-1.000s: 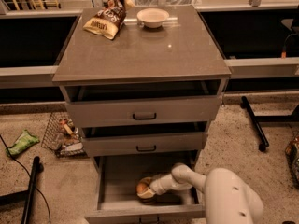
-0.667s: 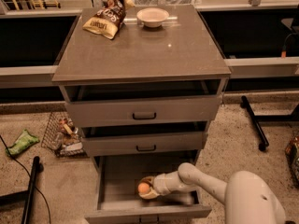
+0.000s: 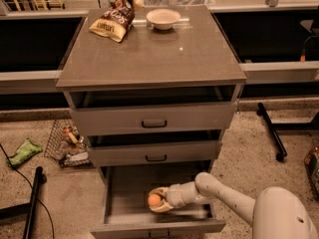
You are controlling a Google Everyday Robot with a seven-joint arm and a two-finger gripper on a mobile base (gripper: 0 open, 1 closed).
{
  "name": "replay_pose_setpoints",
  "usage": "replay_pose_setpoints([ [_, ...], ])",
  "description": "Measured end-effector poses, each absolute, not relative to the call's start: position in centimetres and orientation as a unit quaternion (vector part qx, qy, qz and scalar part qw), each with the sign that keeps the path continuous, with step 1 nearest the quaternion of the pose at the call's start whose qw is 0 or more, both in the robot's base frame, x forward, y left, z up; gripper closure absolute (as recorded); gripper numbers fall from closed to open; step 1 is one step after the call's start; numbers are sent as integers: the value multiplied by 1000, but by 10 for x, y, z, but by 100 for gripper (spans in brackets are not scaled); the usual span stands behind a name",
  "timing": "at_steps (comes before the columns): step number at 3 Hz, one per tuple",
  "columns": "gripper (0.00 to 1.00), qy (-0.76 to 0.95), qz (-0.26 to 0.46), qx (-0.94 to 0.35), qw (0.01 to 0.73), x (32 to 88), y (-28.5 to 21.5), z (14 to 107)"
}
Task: Pick orange from bottom drawer and place on counter
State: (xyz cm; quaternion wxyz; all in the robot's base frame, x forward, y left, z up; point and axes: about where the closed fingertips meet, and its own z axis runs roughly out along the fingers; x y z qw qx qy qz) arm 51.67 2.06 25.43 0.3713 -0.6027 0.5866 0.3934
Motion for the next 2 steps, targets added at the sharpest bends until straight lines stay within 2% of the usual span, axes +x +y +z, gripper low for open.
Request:
replay_pose_setpoints([
  [1, 100, 572, 377, -621, 381, 502, 22, 275],
  [2, 100, 554, 299, -653, 420, 505, 8, 338],
])
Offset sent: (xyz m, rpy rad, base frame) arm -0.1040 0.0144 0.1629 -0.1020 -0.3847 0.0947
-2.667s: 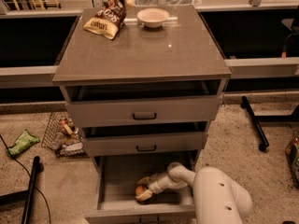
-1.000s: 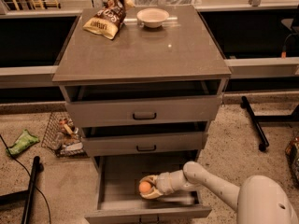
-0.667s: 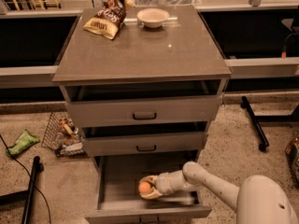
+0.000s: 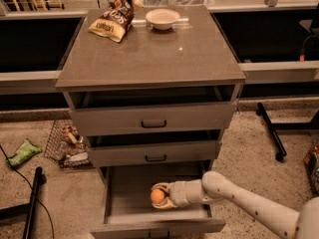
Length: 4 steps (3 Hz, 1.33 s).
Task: Pick orange from bottom drawer and place on counter
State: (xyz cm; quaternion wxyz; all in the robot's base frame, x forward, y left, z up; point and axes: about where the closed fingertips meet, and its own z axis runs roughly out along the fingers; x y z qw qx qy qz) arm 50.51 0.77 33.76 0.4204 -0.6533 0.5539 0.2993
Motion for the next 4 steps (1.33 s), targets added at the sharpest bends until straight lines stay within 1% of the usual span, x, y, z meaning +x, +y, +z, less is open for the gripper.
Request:
replay_pose_setpoints([
  [1, 100, 544, 250, -666, 445, 490, 11, 397],
  [2, 100, 528, 268, -682, 430, 445, 30, 399],
  [3, 100, 527, 271, -682, 428, 443, 31, 398],
  [4, 100, 510, 269, -697, 426, 447, 40, 421],
])
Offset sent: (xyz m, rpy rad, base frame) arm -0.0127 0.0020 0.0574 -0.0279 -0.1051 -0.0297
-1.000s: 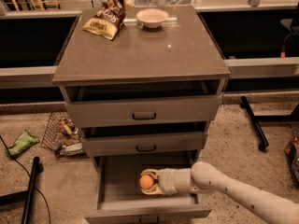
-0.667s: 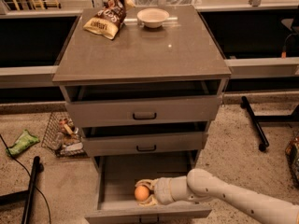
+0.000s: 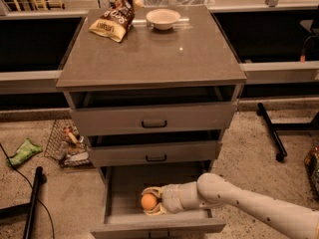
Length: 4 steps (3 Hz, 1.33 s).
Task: Pick orange from bottom drawer and place on counter
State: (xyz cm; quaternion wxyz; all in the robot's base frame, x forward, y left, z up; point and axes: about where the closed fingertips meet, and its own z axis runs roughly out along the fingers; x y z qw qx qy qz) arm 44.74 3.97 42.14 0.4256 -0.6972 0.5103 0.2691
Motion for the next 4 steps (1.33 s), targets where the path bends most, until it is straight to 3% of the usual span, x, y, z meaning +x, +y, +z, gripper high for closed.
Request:
replay_pose_setpoints([
  [2, 100, 464, 240, -764, 378, 422, 75, 533],
  [4, 100, 440, 180, -796, 374, 426, 71, 610],
])
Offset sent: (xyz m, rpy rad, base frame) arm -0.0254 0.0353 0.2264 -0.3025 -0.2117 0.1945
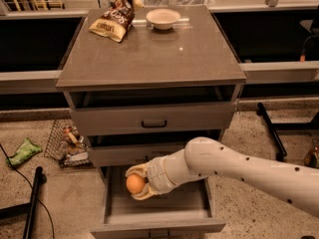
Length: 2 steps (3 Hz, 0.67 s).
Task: Pick orange from bottom drawer and place on counter
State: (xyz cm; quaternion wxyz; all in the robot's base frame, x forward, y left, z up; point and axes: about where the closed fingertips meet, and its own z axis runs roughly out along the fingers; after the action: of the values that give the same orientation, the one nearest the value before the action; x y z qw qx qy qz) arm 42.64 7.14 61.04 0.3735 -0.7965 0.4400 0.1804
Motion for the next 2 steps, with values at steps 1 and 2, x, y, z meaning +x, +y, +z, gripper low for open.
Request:
replay_pose_setpoints([
  [1, 100, 449, 181, -791, 373, 431, 71, 616],
  [2, 100, 453, 170, -774, 408, 452, 61, 680],
])
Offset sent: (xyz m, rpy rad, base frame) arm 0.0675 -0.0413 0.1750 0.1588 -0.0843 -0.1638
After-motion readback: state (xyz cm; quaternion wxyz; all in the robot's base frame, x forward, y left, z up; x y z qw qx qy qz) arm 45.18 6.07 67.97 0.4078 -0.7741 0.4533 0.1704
